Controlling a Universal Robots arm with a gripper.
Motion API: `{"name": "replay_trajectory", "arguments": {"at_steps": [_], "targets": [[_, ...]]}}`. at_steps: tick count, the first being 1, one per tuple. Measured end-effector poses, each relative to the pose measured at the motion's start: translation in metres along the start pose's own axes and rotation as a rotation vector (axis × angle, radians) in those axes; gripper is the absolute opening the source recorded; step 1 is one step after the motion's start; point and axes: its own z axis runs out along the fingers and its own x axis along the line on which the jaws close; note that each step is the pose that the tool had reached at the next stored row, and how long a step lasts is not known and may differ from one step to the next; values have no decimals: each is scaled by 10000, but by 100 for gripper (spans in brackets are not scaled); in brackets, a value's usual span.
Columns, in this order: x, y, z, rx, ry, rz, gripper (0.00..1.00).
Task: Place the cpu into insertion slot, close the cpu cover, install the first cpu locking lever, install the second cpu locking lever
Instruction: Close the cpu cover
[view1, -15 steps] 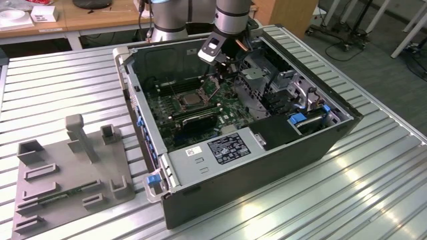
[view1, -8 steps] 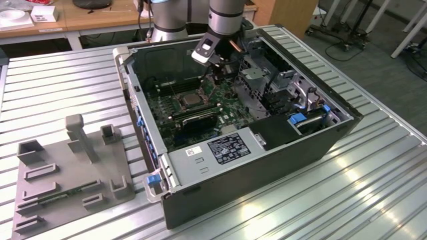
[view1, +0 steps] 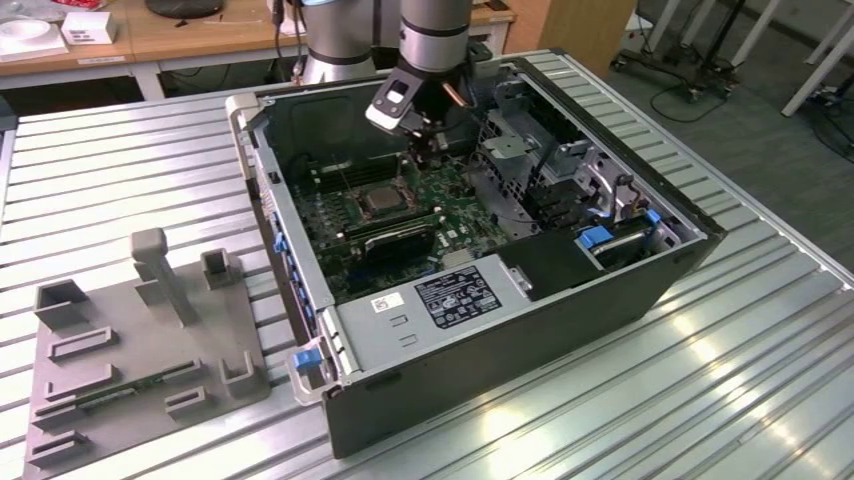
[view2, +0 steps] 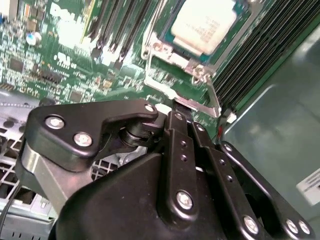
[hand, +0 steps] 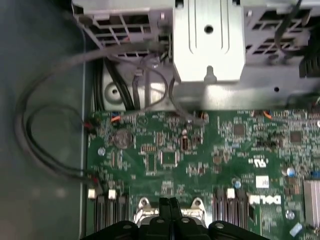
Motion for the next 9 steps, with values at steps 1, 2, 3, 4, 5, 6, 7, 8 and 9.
{"name": "replay_trajectory", "arguments": {"at_steps": [1, 2, 3, 4, 5, 6, 7, 8, 9], "targets": [[1, -27, -1, -8, 0, 0, 11], [1, -52, -2, -14, 0, 0, 11], [2, -77, -3, -21, -1, 0, 11], [2, -102, -4, -27, -2, -2, 11], [3, -128, -5, -35, -1, -3, 11], [4, -155, -6, -43, 1, -3, 11], [4, -182, -6, -51, 2, -3, 11], [5, -211, -8, -61, 1, -4, 11], [6, -237, -9, -71, 2, -4, 11]]}}
